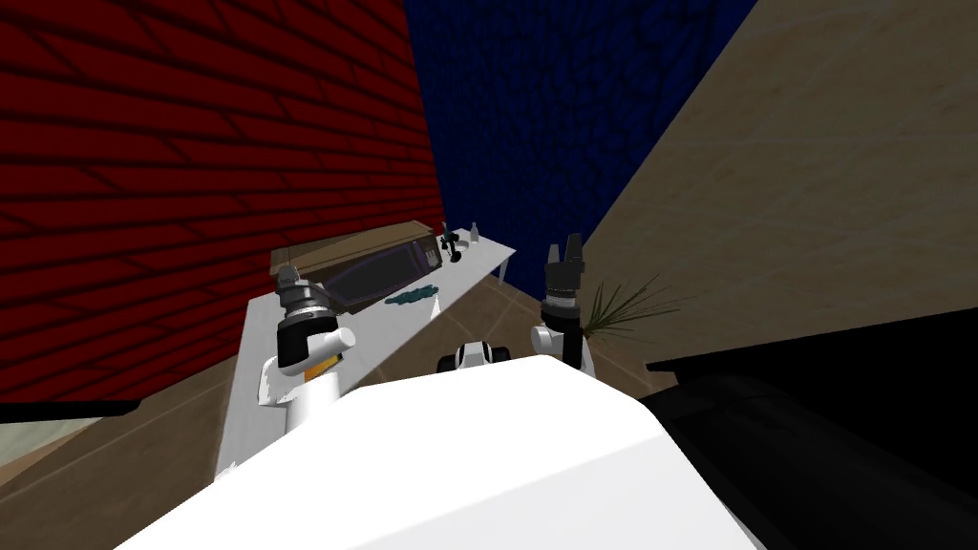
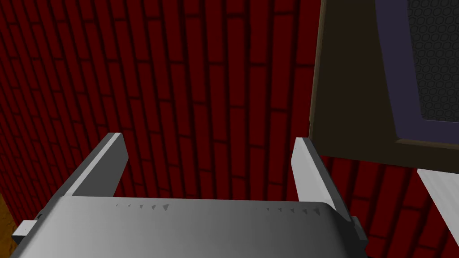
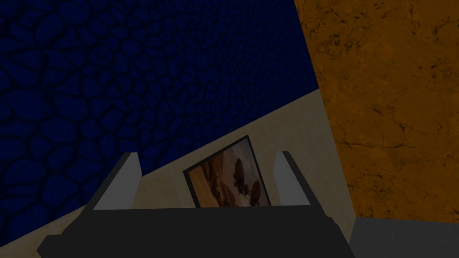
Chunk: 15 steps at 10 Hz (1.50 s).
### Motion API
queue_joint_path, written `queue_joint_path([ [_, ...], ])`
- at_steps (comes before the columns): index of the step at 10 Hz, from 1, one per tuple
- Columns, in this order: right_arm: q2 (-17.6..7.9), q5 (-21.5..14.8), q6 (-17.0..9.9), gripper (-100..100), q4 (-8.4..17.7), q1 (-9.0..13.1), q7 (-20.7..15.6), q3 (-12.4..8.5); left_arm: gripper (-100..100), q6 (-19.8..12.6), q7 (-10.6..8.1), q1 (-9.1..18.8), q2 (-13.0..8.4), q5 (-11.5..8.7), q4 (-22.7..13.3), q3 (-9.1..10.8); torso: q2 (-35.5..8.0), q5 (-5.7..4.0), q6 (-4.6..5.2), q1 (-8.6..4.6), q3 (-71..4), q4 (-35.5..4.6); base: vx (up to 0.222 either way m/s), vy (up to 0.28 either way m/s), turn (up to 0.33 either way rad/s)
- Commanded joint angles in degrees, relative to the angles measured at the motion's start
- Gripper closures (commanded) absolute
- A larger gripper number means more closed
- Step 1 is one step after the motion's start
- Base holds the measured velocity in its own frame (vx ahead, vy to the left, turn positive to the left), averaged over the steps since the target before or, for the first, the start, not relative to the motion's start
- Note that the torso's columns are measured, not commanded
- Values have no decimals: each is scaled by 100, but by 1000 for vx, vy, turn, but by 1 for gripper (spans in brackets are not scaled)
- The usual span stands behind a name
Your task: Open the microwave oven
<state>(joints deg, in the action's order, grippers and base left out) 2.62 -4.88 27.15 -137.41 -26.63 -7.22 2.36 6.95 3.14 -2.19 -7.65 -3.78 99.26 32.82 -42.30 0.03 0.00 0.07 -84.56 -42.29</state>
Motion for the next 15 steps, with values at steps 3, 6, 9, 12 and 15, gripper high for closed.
queue_joint_path([
  [3,1,0,0,0,-1,-1,0,1,-100,-334,208,532,40,-57,-687,674,12,-6,1,-19,-10,5,246,-145,5],
  [6,0,0,0,0,0,0,0,0,-100,-503,320,790,118,-85,-1028,1029,-9,0,0,-1,5,-2,215,-118,3],
  [9,0,0,0,0,0,1,0,0,-100,-648,411,1010,277,-108,-1311,1329,-6,-1,0,1,4,-3,150,-91,2],
  [12,-1,0,0,0,0,1,0,-1,-100,-676,396,1009,205,-112,-1263,1311,-9,6,-1,30,7,-4,63,9,-14],
  [15,-1,0,-1,0,1,4,0,0,100,-688,330,1073,99,-152,-1357,996,-11,14,15,20,8,4,-83,45,-68],
])
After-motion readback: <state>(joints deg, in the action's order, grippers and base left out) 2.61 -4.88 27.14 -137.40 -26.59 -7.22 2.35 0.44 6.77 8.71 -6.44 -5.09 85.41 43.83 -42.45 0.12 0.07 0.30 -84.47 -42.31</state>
